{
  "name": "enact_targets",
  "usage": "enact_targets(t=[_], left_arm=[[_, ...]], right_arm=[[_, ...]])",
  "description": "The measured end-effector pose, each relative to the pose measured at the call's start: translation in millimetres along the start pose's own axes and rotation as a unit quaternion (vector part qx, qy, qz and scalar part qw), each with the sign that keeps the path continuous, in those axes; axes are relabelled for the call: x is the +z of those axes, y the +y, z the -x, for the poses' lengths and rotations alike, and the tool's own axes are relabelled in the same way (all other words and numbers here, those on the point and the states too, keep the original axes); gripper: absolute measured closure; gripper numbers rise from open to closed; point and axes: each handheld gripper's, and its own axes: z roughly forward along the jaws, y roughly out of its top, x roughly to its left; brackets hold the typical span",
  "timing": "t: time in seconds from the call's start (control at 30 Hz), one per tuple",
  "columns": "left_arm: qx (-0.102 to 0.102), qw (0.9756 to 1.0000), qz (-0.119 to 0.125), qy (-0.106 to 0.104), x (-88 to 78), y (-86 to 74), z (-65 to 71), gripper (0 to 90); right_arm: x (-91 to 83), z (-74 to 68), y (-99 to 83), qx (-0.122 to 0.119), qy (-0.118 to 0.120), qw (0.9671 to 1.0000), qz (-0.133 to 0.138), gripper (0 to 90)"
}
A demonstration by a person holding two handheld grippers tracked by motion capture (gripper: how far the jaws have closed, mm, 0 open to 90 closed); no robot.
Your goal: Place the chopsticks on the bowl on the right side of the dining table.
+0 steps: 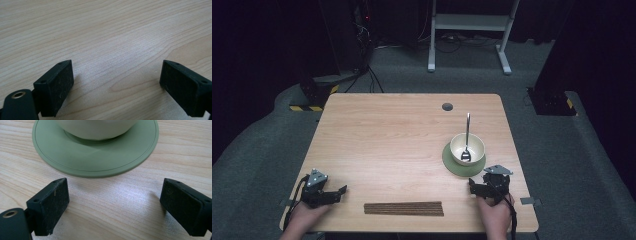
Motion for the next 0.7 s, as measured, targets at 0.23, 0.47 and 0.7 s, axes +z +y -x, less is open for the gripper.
enact_targets(t=[0.23, 0.47, 0.7], left_arm=[[-0.002, 1.0, -0.001, 0.004, 0.9, 0.8, 0.6, 11.0], [-0.002, 1.0, -0.001, 0.003, 0.9, 0.8, 0.6, 10.8], [-0.001, 1.0, -0.002, 0.003, 0.6, 0.6, 0.5, 10.8]], right_arm=[[-0.2, -0.2, -0.1, 0.002, -0.001, 1.0, 0.001, 8.5], [0.0, -0.7, 0.1, 0.009, -0.005, 0.9999, 0.001, 8.7], [-3.4, 0.9, 1.5, 0.016, -0.001, 0.9999, -0.002, 9.7]])
